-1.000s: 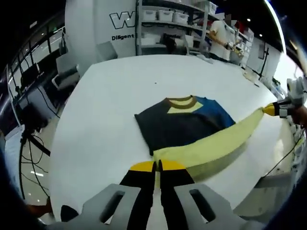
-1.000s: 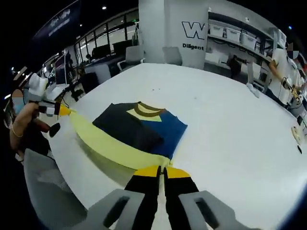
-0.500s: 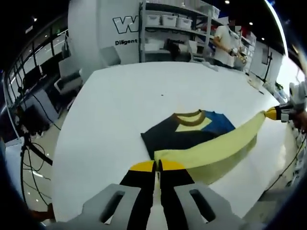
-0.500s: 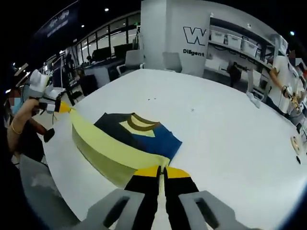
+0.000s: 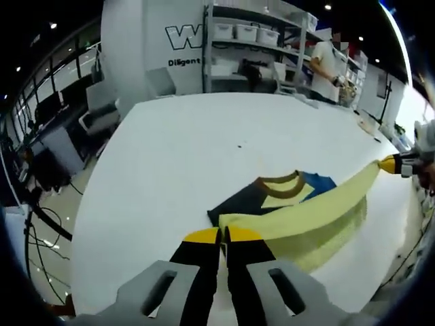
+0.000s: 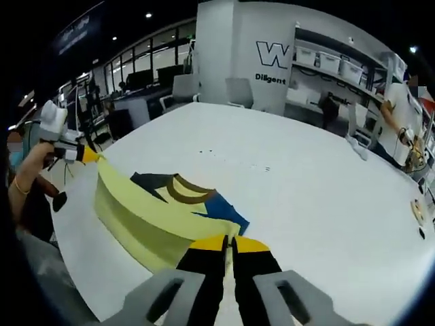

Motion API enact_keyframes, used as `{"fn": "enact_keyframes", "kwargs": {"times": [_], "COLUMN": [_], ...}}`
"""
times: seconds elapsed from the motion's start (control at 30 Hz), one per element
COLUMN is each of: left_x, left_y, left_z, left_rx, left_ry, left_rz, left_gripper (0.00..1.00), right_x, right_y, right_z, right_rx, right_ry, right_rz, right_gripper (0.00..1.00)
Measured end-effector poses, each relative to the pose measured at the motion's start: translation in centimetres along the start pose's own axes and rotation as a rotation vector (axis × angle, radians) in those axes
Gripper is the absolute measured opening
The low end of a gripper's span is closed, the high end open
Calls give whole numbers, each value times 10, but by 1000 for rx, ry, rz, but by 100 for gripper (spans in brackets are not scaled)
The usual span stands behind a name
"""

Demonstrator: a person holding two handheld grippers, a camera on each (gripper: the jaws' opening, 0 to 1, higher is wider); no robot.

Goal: Fold the garment on the visible template until the final outline fits inside the template.

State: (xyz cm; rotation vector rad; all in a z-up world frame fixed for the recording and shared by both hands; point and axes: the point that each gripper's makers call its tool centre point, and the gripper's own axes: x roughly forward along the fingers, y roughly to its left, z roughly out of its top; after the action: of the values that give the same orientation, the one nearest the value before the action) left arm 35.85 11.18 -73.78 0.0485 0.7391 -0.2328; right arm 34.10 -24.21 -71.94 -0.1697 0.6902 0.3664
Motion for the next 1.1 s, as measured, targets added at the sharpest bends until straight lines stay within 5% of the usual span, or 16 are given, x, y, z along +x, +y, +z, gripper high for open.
{"fn": "enact_keyframes", "kwargs": {"times": [0.63, 1.1], "left_x": [57, 98], "left_y": [15, 21], "left_z": [11, -1], "left_rx": [-92, -145], "left_ry": [-10, 30], "left_rz": [3, -7], "left_gripper": [3, 4], "right_x": [53, 96], "right_y": [-17, -34], "right_z": [17, 0], "right_rx": [80, 116], "right_ry": [-26, 35], "right_rz": [-18, -27], "right_gripper": [0, 0]}}
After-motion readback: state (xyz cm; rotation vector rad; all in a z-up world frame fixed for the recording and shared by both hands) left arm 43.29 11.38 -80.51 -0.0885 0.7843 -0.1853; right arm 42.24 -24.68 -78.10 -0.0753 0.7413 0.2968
